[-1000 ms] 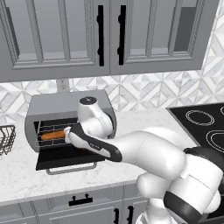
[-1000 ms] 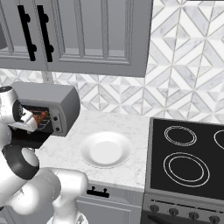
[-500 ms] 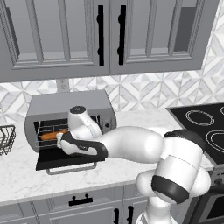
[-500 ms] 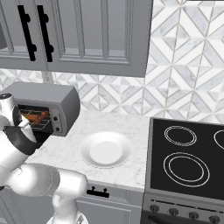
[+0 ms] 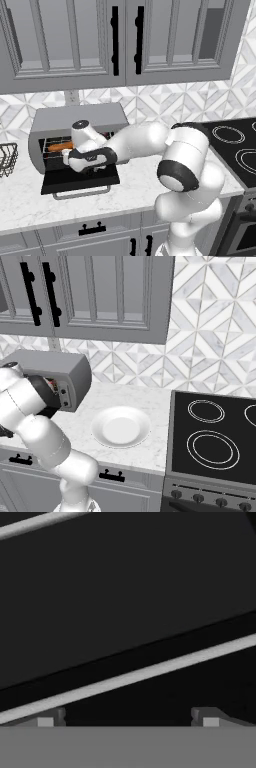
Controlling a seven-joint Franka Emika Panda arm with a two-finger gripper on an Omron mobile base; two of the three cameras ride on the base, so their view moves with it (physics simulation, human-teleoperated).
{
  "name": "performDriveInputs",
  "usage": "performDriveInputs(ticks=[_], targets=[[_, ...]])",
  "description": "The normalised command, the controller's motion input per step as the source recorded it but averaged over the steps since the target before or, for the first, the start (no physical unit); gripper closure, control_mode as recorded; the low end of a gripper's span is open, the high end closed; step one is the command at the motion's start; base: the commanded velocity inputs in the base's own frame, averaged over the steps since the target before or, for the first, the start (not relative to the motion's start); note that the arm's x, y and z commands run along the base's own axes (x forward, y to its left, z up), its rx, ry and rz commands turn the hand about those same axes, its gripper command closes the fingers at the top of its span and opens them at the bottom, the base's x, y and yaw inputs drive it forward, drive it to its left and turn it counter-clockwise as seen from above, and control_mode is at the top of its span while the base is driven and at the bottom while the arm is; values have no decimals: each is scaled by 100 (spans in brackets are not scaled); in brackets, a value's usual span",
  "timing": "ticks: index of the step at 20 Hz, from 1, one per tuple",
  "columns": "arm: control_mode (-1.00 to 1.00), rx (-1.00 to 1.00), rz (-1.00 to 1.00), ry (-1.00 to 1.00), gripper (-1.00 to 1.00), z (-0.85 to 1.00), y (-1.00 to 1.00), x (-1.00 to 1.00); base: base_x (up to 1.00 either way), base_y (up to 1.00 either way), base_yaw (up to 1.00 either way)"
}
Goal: Pick up the kebab skewer and baguette bread, and place them inside the toaster oven. Close the toaster oven door and start by setting the timer.
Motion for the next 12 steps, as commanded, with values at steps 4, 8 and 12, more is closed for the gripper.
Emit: performDriveInputs(ticks=[4,8,12], targets=[[-100,-2,-8,0,-100,0,0,49,0,0,0],[-100,-1,-8,0,-100,0,0,40,0,0,0],[-100,-1,-1,0,-100,0,0,-13,0,0,0]])
